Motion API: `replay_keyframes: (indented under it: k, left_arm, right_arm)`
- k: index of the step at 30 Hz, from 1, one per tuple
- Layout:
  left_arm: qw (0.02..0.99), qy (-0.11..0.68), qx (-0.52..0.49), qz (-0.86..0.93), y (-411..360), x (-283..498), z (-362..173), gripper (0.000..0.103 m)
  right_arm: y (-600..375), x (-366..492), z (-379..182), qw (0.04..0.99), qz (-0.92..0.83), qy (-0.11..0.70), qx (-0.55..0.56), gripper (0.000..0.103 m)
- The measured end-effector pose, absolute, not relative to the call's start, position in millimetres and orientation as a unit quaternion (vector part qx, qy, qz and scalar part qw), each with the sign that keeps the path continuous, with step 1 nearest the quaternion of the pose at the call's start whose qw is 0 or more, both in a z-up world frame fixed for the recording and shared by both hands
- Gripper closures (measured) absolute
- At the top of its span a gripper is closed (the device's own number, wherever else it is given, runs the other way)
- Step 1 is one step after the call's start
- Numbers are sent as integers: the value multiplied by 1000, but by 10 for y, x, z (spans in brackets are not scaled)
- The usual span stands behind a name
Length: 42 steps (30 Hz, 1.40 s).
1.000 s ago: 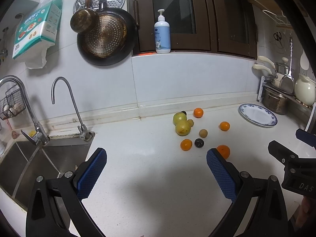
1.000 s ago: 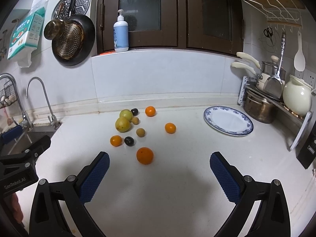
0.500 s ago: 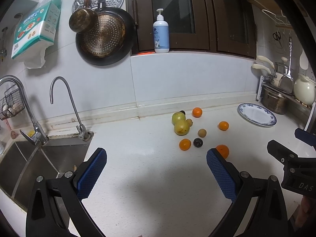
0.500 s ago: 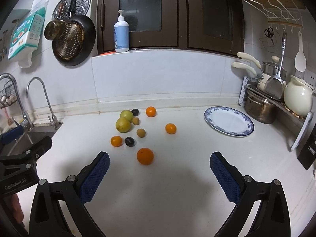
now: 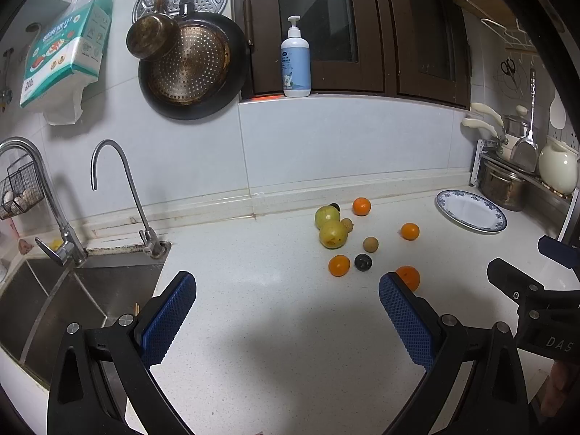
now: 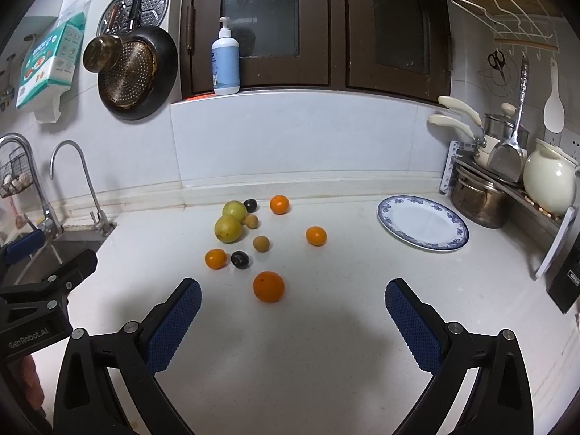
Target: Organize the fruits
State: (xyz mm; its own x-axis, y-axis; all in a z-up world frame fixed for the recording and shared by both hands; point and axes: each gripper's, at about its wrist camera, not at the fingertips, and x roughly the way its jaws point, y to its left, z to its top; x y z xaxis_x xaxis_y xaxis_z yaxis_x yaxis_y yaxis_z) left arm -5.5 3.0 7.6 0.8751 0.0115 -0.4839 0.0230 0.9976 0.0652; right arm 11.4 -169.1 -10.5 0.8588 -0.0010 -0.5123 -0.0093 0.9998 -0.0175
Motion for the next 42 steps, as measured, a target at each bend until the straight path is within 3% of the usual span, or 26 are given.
replay_keyframes:
  k: [10,17,35,42]
  left_arm:
    - [966,256,45,-6,33,61,13,0]
    - [962,265,54,-32,26,258,-68,7]
    - [935,294,126,-154,-102,976,-480,38]
    - [920,308,147,-194,-187,1281,-661,43]
  right_arm:
    - [-1669,188,-158,962,5,275,-10,0]
    - [-1607,332,-238,958,4,285,-23,1]
    - [-1483,917,-610,944,14,329,-29,13]
    - [-1452,1143,-816,932,22,360,-21,21]
